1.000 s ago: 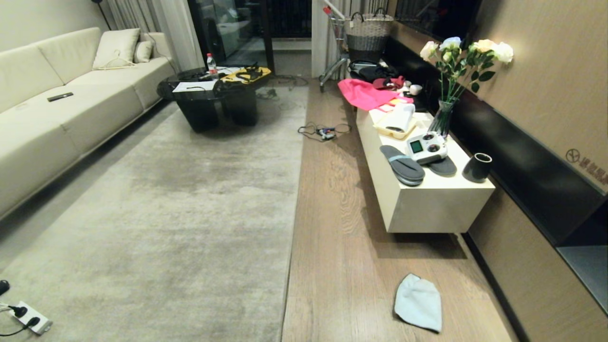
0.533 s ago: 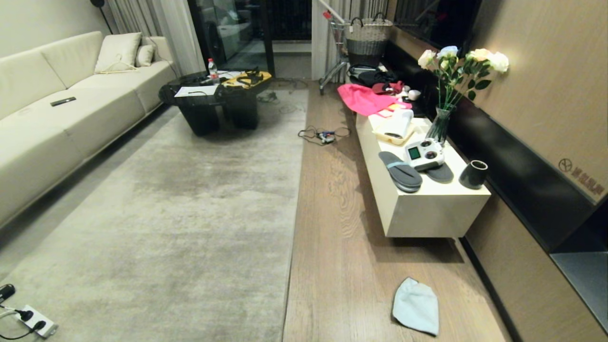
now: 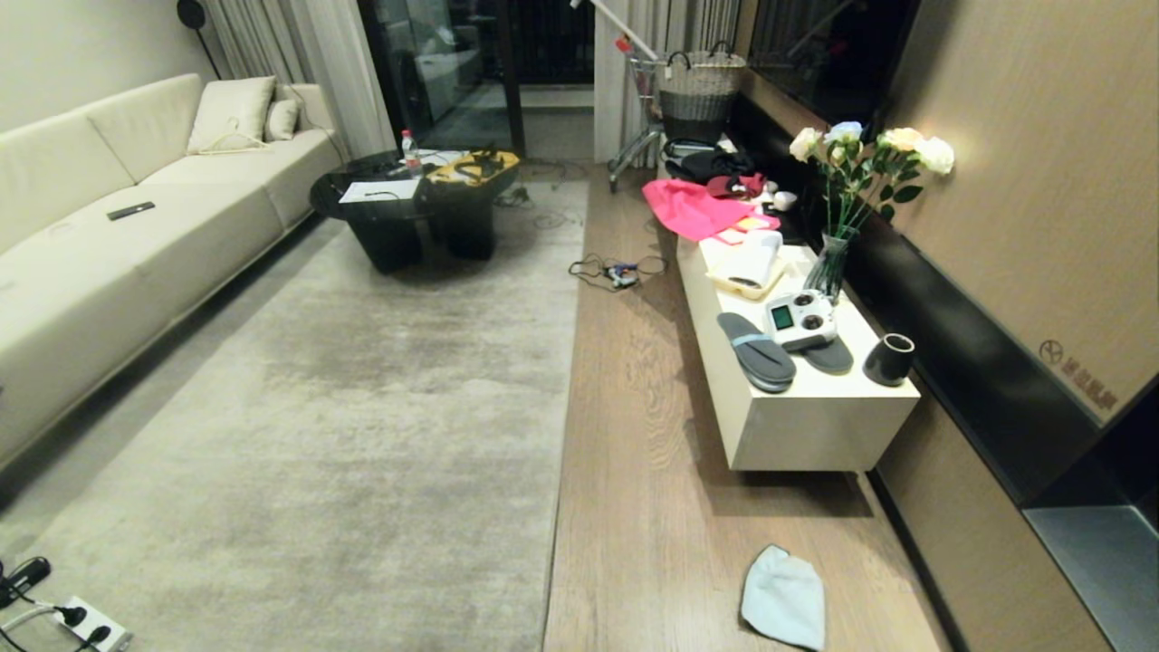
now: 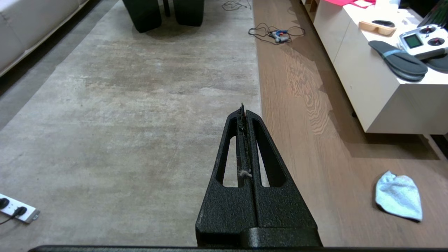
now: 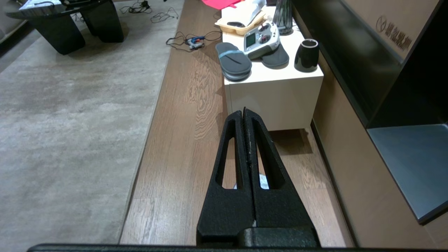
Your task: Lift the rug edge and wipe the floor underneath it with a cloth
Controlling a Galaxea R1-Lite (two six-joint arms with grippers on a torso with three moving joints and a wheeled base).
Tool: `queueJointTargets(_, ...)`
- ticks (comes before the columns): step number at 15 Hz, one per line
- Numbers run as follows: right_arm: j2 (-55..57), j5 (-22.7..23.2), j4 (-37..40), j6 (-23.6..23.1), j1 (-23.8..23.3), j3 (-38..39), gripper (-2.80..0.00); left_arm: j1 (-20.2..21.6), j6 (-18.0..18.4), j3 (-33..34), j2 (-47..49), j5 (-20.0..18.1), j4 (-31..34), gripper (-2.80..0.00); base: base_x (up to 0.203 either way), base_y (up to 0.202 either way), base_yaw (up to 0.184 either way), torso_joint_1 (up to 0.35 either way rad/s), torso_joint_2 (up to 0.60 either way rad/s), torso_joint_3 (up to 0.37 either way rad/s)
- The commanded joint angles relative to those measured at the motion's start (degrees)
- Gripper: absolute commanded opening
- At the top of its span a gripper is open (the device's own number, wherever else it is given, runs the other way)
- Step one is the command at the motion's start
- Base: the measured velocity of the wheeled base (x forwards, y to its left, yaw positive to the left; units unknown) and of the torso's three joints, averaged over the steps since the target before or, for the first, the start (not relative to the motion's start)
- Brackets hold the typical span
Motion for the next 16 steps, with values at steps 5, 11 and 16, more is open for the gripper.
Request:
queueJointTargets(5, 0.0, 0.0, 0.0, 0.0, 0.1, 0.0, -2.80, 0.0, -0.1, 0.0, 0.0, 0.0, 0.0, -2.80, 0.000, 0.000, 0.000, 0.177, -0.53, -0.354)
queueJointTargets(11, 0.0, 0.0, -0.1, 0.0, 0.0, 0.0, -2.80, 0.0, -0.1, 0.0, 0.0, 0.0, 0.0, -2.80, 0.000, 0.000, 0.000, 0.152, -0.42, -0.265)
queueJointTargets(16, 0.0, 0.0, -0.1, 0.1, 0.1, 0.0, -2.80, 0.0, 0.0, 0.0, 0.0, 0.0, 0.0, -2.80, 0.000, 0.000, 0.000, 0.012, -0.02, -0.014)
